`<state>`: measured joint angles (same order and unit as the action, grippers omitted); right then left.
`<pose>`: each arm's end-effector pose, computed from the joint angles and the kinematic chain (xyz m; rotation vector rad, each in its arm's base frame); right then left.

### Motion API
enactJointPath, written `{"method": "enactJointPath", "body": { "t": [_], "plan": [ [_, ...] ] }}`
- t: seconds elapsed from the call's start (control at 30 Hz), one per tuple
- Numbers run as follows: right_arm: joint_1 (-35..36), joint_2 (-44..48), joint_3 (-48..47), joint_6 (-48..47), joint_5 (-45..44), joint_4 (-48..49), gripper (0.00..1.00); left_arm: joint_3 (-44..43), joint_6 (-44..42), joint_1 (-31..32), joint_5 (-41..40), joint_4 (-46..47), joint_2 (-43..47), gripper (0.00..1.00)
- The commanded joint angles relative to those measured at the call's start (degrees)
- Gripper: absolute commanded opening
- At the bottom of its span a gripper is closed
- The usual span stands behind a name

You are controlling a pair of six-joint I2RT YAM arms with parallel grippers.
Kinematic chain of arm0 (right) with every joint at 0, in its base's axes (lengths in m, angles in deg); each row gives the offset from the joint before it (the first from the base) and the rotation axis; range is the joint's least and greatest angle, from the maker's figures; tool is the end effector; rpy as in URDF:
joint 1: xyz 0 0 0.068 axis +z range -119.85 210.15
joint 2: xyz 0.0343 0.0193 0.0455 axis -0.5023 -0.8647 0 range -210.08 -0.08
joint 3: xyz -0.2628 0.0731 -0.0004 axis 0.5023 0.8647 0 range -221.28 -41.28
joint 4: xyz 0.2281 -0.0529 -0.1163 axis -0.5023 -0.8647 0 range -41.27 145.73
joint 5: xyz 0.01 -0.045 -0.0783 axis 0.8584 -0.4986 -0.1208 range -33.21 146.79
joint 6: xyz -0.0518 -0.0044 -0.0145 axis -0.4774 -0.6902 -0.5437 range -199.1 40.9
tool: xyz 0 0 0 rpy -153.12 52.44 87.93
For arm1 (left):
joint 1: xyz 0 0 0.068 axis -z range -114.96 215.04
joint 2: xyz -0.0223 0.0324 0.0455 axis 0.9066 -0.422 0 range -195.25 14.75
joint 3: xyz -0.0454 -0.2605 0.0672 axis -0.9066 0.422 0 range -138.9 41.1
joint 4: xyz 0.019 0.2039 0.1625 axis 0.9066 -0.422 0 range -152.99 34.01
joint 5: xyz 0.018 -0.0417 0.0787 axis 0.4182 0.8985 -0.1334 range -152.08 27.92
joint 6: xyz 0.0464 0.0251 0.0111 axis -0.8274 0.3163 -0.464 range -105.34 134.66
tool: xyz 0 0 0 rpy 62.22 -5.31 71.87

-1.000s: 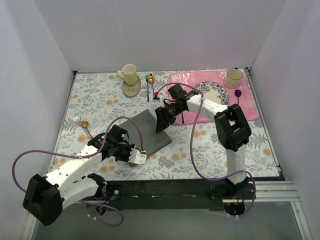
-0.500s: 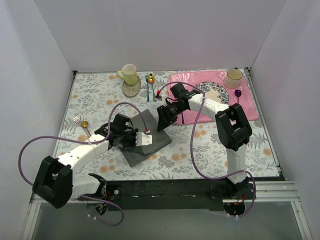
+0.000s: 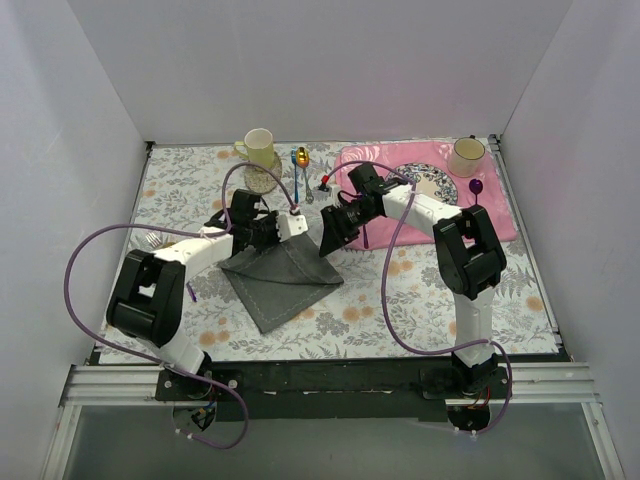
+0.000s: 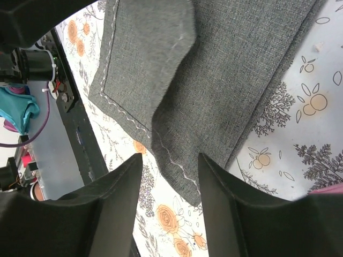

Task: Fold the napkin into a case and place the utensils inside
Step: Fold the top corner of the square-folded napkin at the center of the board.

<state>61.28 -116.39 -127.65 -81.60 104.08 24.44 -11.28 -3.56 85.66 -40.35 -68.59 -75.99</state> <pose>0.3514 0.2429 0.1937 -1.0261 2.3918 1.2613 0.2949 -0.1251 0.1894 0.9629 2.2347 -0.4839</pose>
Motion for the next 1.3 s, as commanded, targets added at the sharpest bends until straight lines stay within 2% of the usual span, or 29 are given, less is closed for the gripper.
{"method": "enactJointPath", "body": {
  "t": [0.0,0.27,0.73,1.27],
  "plan": [
    [-0.3,1.0,-0.6,1.1,2.4,1.8,0.51,-4.4,0.8,-0.1,2.2,4.0,-1.7,0.00],
    [-0.4,1.6,1.0,2.1,4.6,3.4,0.43,-7.7,0.9,-0.1,2.7,4.8,-6.4,0.00],
    [-0.3,1.5,4.5,6.4,6.2,6.8,0.36,-10.4,2.7,-0.1,1.9,6.3,-10.8,0.00],
    [0.6,0.8,4.9,7.3,7.0,7.6,0.31,-12.0,3.4,-0.1,1.0,6.7,-13.1,0.00]
  ]
}}
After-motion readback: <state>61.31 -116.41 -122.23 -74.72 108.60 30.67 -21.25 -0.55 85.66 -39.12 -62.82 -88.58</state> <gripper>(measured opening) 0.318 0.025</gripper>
